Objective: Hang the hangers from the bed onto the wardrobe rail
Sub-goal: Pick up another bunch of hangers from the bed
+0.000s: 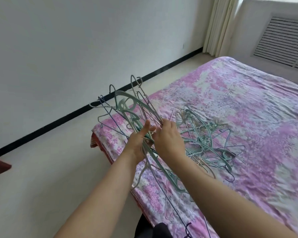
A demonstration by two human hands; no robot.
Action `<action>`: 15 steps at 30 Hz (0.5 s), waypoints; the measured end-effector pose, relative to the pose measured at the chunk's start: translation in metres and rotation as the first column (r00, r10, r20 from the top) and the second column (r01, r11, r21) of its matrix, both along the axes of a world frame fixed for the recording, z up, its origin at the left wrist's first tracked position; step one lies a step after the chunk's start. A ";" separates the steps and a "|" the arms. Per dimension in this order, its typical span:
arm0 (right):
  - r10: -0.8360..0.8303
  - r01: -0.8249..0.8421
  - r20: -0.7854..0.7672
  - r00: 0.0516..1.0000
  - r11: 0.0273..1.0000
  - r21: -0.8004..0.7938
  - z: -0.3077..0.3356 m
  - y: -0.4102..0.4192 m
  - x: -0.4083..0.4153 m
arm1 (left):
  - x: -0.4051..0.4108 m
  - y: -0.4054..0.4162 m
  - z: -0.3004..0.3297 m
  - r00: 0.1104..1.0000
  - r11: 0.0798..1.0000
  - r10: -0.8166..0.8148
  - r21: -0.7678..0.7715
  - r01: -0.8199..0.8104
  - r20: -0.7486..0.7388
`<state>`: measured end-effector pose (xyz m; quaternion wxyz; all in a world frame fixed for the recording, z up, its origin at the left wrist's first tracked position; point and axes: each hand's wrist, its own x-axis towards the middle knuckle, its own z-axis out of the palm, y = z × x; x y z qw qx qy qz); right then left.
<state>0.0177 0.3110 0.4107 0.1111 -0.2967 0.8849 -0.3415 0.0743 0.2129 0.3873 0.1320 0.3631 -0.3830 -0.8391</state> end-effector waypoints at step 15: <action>-0.181 0.226 0.242 0.953 0.959 -0.173 -0.024 0.015 -0.027 | -0.006 0.034 -0.039 0.873 0.965 0.140 -0.262 -0.014 0.467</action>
